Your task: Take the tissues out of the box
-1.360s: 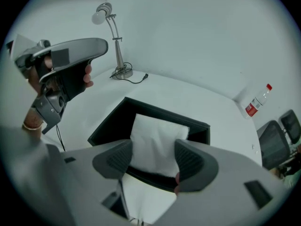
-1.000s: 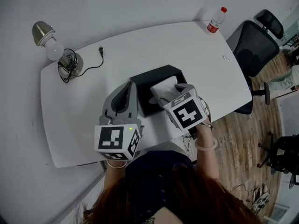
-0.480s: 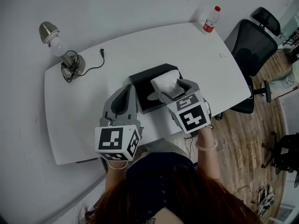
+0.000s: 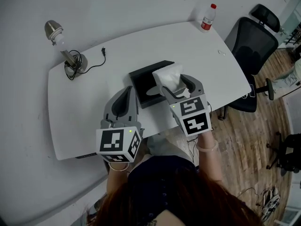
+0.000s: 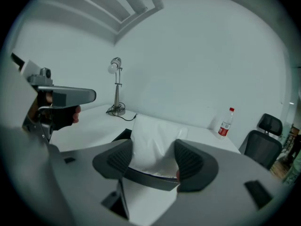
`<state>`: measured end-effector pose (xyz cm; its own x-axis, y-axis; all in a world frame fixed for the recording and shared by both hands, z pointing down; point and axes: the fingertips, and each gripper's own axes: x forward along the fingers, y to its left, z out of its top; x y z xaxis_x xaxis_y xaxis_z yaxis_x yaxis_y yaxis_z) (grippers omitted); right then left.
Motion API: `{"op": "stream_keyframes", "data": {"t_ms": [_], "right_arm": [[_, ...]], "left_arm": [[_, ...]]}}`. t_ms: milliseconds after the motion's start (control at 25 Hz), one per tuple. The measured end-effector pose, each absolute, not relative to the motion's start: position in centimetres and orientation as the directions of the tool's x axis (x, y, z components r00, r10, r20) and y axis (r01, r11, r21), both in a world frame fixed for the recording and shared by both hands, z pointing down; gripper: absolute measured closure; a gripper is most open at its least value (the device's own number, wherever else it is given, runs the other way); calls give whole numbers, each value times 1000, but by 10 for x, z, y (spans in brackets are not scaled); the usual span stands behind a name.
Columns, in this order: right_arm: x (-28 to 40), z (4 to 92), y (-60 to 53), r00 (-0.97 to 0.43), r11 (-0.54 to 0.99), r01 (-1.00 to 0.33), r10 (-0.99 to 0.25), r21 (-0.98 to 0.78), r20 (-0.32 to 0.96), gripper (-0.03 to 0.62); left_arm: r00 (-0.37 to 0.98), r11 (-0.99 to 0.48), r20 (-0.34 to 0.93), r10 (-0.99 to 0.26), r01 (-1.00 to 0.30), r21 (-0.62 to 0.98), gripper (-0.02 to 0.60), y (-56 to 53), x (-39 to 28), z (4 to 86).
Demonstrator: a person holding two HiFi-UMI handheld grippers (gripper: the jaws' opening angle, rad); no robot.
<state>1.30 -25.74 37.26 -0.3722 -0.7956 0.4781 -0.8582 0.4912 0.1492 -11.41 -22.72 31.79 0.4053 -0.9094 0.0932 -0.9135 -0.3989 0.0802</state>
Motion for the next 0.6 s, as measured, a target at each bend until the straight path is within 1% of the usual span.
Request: {"op": "stream_keyframes", "data": {"t_ms": [360, 600], "right_arm": [[19, 354, -230, -383, 460, -873, -852, 162, 356, 293], [22, 347, -213, -380, 451, -873, -868, 185, 319, 294]], "left_arm": [[398, -394, 78, -914, -917, 60, 560, -195, -105, 315], [394, -390, 73, -916, -919, 57, 560, -175, -100, 314]]}}
